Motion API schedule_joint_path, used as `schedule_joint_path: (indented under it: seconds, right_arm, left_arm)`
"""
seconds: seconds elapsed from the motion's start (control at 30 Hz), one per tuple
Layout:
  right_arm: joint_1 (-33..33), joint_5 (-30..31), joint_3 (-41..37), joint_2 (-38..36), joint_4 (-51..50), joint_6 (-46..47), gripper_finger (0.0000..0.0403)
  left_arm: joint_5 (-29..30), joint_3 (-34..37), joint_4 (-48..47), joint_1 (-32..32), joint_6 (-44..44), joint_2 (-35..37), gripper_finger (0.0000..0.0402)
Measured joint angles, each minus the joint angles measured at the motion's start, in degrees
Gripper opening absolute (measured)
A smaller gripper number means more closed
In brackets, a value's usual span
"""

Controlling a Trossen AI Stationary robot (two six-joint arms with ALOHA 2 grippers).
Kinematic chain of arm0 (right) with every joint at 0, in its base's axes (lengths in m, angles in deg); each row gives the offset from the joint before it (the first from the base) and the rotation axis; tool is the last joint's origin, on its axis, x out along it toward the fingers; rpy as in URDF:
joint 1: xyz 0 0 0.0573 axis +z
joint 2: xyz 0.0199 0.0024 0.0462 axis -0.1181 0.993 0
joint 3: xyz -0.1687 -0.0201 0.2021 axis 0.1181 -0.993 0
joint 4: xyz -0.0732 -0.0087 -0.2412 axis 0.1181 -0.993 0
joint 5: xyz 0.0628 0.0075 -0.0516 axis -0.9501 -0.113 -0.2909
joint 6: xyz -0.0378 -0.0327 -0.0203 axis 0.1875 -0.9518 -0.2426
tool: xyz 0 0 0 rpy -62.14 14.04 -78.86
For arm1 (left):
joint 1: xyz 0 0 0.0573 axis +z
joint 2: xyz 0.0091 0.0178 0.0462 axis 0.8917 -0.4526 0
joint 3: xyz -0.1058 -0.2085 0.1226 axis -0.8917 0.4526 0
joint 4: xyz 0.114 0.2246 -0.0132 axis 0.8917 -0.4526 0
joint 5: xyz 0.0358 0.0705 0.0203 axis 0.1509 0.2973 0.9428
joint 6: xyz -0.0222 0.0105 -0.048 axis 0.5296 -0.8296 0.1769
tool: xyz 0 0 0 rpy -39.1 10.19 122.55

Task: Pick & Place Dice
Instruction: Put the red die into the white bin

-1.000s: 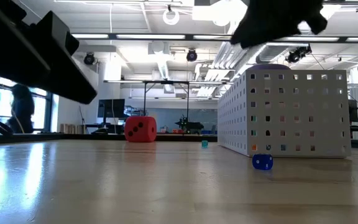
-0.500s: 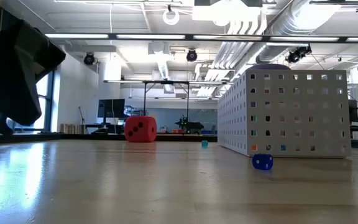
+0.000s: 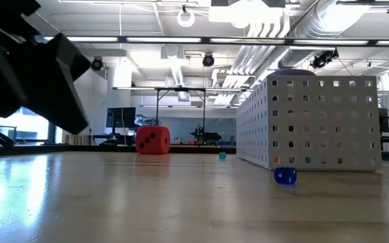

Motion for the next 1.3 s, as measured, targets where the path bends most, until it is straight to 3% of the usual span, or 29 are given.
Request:
schedule_joint_path:
  seconds: [0.27, 0.4, 0.7, 1.3]
  right_arm:
    - [-2.72, -5.35, 0.0, 0.0, 0.02, -1.77, 0.0112]
    - [-3.87, -9.27, 0.0, 0.25, 0.09, -1.26, 0.0112]
    - [-6.02, -9.06, 0.0, 0.35, 0.57, -1.33, 0.0112]
    - [-8.7, -14.94, 0.0, 0.35, 0.94, -1.35, 0.0112]
  left_arm:
    - [1.57, 0.0, 0.0, -1.64, -2.16, 0.0, 0.0238]
    - [4.87, 0.0, 0.0, -2.47, -4.15, 0.0, 0.0282]
    - [5.59, 0.0, 0.0, -2.81, -6.01, 0.0, 0.0394]
    - [4.66, 0.0, -0.02, -2.5, -7.2, 0.0, 0.0396]
